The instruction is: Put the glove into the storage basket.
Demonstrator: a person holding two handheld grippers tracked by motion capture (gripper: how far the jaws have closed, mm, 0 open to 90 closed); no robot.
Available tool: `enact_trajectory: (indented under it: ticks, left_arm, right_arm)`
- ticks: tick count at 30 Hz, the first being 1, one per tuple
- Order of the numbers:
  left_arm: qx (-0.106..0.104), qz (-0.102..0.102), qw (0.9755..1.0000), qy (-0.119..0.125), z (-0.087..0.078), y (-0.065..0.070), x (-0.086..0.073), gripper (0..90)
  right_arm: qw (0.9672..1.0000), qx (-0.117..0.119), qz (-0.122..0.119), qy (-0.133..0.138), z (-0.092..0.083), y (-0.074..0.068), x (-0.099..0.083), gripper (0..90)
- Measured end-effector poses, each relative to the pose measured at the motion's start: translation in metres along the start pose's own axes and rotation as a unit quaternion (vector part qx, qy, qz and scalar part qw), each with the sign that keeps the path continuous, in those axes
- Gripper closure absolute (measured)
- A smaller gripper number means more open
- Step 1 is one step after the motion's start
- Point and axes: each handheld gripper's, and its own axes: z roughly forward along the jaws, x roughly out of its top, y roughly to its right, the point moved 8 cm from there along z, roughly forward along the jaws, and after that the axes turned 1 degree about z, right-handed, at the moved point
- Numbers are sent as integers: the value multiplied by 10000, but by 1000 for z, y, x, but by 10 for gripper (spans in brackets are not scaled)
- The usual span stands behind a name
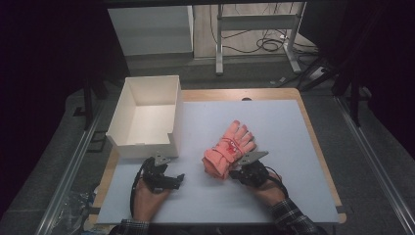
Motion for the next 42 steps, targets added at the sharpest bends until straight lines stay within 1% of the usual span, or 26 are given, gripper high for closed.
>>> enact_trajectory:
  ticks: [5,10,18,20,24,26,28,29,31,32,33,36,37,39,40,42]
  left_arm:
    - [-5,4,10000,-21,0,0,0,4]
    - [1,14,10000,-43,0,0,0,4]
    - [-8,2,10000,-33,0,0,0,5]
    - [-11,-38,10000,-16,0,0,0,5]
    - [-6,-67,9999,-130,0,1,2,5]
    - [9,-60,9997,-232,0,1,3,11]
    - [-46,-7,9997,-260,-1,4,5,43]
    - [-76,0,9996,-271,-2,6,7,42]
    - [-125,51,9996,-260,-3,11,9,42]
    - [-185,60,9995,-260,-4,15,11,42]
    - [-232,92,9993,-261,-5,17,13,42]
    - [-396,138,9988,-235,-8,26,19,42]
    - [-446,187,9985,-261,-10,29,22,42]
    - [-499,230,9982,-256,-13,33,26,42]
    - [-529,236,9980,-246,-15,34,29,42]
    - [-594,239,9977,-224,-19,37,35,41]
  right_arm:
    - [10000,-12,23,6,-3,0,-2,862]
    - [9999,-78,53,71,-13,3,-4,825]
    - [9989,-403,170,138,-31,18,-15,751]
    - [9984,-501,204,158,-36,23,-19,725]
    - [9974,-654,271,160,-45,31,-26,669]
    - [9963,-779,326,170,-50,38,-30,630]
    - [9950,-908,372,162,-55,44,-34,596]
    - [9947,-943,387,151,-56,46,-36,580]
    - [9931,-1092,421,116,-61,53,-42,548]
    - [9924,-1147,425,108,-62,55,-44,532]
    - [9911,-1249,444,87,-65,59,-47,514]
    - [9883,-1421,541,92,-70,68,-54,470]
    - [9875,-1473,557,81,-71,70,-56,444]
    - [9864,-1472,717,137,-74,75,-60,418]
    - [9858,-1497,750,164,-75,77,-61,405]
    - [9834,-1597,841,174,-77,81,-64,357]
